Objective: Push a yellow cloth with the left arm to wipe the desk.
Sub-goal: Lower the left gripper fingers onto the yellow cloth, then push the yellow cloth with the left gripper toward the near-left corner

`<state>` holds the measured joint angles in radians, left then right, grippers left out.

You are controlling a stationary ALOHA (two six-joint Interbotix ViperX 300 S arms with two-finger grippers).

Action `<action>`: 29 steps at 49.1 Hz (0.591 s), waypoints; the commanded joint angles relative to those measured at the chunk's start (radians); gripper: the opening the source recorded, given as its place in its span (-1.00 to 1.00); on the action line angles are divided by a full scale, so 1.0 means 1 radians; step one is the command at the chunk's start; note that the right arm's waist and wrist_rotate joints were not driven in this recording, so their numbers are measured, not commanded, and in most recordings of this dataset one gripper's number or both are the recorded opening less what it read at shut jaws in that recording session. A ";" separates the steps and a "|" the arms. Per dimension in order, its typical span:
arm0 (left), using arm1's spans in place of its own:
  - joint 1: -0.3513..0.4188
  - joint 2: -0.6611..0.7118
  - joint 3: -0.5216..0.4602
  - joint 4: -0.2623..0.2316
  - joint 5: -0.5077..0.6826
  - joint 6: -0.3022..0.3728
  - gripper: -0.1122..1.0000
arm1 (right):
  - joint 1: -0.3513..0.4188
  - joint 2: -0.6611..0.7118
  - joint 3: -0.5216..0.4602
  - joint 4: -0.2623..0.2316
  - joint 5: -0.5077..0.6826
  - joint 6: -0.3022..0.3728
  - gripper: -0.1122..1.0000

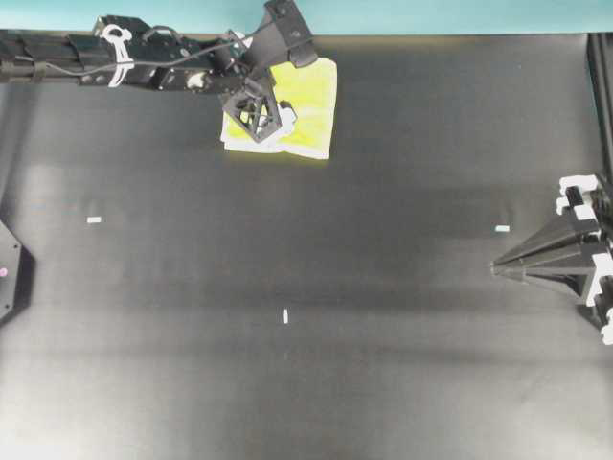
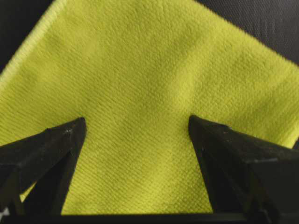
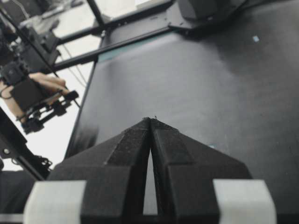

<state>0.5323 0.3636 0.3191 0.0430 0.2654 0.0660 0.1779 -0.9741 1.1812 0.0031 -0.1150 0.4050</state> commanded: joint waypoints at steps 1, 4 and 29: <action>-0.014 -0.028 0.017 0.003 -0.003 0.003 0.76 | 0.000 0.002 -0.014 -0.002 -0.005 0.000 -0.79; -0.020 -0.035 0.035 0.003 -0.003 0.003 0.76 | 0.000 -0.002 -0.014 0.000 -0.005 -0.002 -0.79; -0.155 -0.176 0.256 0.002 -0.054 -0.009 0.75 | -0.002 -0.011 -0.012 0.000 0.012 -0.002 -0.79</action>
<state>0.4034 0.2362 0.5430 0.0430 0.2117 0.0598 0.1779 -0.9894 1.1812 0.0015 -0.0997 0.4034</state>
